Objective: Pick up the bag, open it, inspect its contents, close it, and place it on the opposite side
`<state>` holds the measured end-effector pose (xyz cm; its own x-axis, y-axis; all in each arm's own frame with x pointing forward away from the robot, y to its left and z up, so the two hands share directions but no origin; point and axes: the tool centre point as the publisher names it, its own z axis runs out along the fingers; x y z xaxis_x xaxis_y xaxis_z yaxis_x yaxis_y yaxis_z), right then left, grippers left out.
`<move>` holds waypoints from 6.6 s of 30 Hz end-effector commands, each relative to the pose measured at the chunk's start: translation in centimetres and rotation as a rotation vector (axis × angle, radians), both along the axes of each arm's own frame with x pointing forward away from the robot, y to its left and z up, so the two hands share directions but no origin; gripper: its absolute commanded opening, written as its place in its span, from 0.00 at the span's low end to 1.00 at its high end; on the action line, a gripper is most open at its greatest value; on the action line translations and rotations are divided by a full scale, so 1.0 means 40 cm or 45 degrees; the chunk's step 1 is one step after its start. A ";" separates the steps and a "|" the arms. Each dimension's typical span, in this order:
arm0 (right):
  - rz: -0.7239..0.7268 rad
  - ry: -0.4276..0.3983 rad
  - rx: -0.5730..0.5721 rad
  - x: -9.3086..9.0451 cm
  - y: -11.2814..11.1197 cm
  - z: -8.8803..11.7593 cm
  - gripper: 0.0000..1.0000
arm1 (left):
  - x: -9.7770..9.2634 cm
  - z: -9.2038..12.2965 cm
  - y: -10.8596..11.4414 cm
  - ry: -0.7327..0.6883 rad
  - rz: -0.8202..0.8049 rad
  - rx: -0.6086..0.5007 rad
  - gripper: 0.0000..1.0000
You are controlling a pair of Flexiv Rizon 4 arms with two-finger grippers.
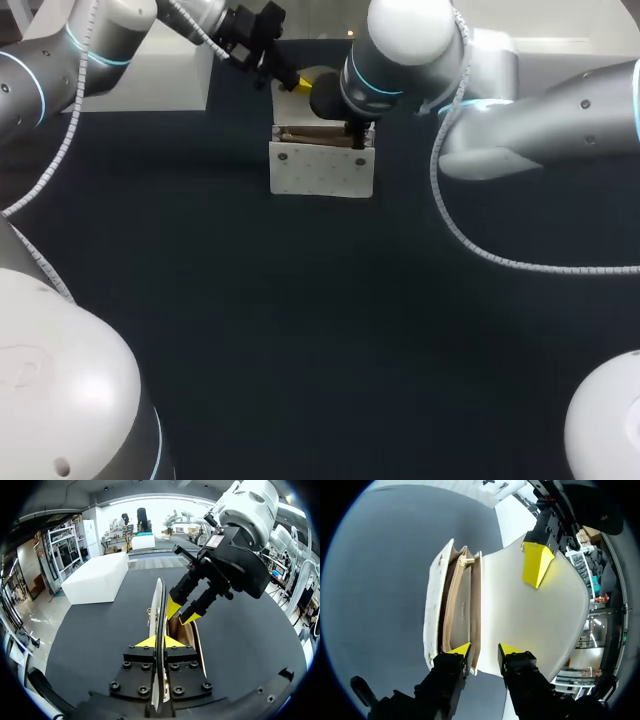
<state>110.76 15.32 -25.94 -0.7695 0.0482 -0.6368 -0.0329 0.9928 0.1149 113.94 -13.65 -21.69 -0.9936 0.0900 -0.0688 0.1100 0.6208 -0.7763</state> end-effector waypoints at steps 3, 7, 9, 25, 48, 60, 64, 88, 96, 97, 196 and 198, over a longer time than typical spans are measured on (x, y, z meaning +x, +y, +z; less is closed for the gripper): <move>-0.011 -0.139 0.008 -0.065 -0.016 0.058 0.33 | 0.027 -0.020 0.004 -0.024 0.050 -0.010 0.00; -0.006 -0.170 0.008 -0.081 -0.014 0.074 0.28 | 0.064 -0.023 0.011 -0.084 0.059 -0.029 0.00; -0.004 -0.179 0.004 -0.088 -0.013 0.077 0.26 | 0.079 -0.026 0.011 -0.124 0.059 -0.029 0.00; -0.010 -0.142 -0.004 -0.124 -0.019 0.035 0.00 | 0.098 -0.128 0.010 -0.375 0.062 0.029 0.00; -0.010 -0.039 0.069 -0.148 0.005 -0.070 0.00 | 0.112 -0.187 0.020 -0.352 0.044 0.032 0.00; 0.015 -0.046 0.074 -0.179 0.030 -0.094 0.00 | 0.236 -0.191 0.044 -0.471 0.067 -0.021 0.00; 0.042 -0.024 0.084 -0.194 0.047 -0.117 0.00 | 0.238 -0.204 0.050 -0.466 0.062 -0.036 0.00; 0.075 0.043 0.075 -0.212 0.074 -0.219 0.45 | 0.089 -0.278 0.053 -0.444 0.062 0.025 0.00; 0.062 0.025 0.061 -0.204 0.059 -0.228 0.44 | 0.069 -0.268 0.055 -0.443 0.058 0.025 0.00; 0.059 0.022 0.057 -0.202 0.057 -0.230 0.43 | 0.067 -0.268 0.055 -0.442 0.057 0.025 0.00; -0.053 -0.054 -0.018 -0.155 0.040 -0.278 0.00 | -0.059 -0.277 0.074 -0.748 -0.203 -0.004 0.00; -0.053 -0.054 -0.018 -0.155 0.040 -0.278 0.00 | -0.059 -0.277 0.074 -0.748 -0.203 -0.004 0.00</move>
